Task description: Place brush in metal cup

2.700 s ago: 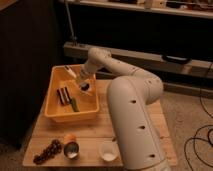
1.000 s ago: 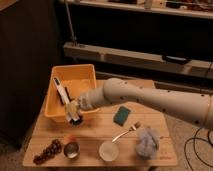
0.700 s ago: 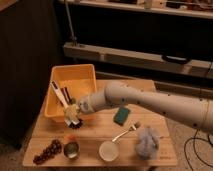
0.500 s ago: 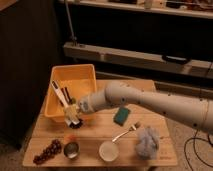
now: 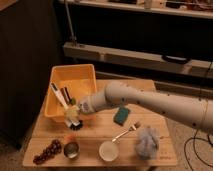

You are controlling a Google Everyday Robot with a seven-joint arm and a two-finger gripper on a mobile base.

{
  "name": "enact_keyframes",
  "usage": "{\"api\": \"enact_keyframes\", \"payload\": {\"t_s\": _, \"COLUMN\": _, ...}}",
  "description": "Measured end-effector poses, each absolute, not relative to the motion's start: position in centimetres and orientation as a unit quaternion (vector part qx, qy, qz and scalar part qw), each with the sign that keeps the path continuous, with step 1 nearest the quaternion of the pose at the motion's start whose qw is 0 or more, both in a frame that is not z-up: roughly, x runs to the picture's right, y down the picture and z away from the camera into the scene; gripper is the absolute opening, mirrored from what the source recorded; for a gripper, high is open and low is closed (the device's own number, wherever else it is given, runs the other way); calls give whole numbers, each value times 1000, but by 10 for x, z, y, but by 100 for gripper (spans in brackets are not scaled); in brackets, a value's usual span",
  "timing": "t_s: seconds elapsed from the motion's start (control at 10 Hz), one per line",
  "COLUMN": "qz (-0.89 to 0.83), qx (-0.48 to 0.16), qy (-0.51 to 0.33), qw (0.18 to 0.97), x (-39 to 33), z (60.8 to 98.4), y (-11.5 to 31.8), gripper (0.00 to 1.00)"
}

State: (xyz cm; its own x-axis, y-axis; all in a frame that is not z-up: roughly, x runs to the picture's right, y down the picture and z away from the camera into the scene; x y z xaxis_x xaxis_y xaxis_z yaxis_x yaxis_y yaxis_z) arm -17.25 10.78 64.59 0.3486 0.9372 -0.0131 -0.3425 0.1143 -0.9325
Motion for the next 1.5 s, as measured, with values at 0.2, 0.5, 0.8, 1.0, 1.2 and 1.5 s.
{"api": "enact_keyframes", "payload": {"t_s": 0.2, "qz": 448, "qx": -487, "qy": -314, "qw": 681, "x": -183, "z": 627, "y": 137, "gripper": 0}}
{"api": "enact_keyframes", "payload": {"t_s": 0.5, "qz": 399, "qx": -521, "qy": -312, "qw": 687, "x": -202, "z": 595, "y": 183, "gripper": 0}}
{"api": "enact_keyframes", "payload": {"t_s": 0.8, "qz": 335, "qx": -557, "qy": -307, "qw": 695, "x": -224, "z": 589, "y": 215, "gripper": 0}}
{"api": "enact_keyframes", "payload": {"t_s": 1.0, "qz": 308, "qx": -569, "qy": -305, "qw": 699, "x": -233, "z": 597, "y": 222, "gripper": 0}}
{"api": "enact_keyframes", "payload": {"t_s": 1.2, "qz": 287, "qx": -574, "qy": -301, "qw": 705, "x": -239, "z": 605, "y": 226, "gripper": 0}}
{"api": "enact_keyframes", "payload": {"t_s": 1.5, "qz": 287, "qx": -580, "qy": -293, "qw": 704, "x": -233, "z": 618, "y": 235, "gripper": 0}}
